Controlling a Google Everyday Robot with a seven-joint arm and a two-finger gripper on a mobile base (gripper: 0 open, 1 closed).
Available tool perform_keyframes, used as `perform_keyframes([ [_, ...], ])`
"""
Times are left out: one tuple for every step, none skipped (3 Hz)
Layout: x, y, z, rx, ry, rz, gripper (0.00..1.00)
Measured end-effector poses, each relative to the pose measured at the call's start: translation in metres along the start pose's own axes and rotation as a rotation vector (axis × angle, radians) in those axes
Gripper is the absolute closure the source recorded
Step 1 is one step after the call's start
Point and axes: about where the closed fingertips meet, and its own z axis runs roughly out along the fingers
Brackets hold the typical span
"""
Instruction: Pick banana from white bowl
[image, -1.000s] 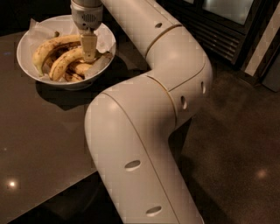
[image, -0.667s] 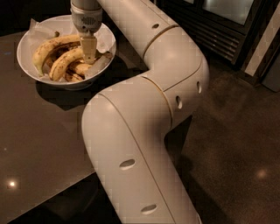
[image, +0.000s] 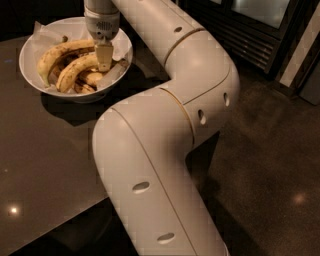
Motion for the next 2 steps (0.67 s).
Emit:
perform_keyframes([
  [0.0086,0.0046,-0.0025,-0.009,0.004,0.016,0.87],
  [0.0094,0.0049,-0.0026,-0.009,0.005,0.017,1.00],
])
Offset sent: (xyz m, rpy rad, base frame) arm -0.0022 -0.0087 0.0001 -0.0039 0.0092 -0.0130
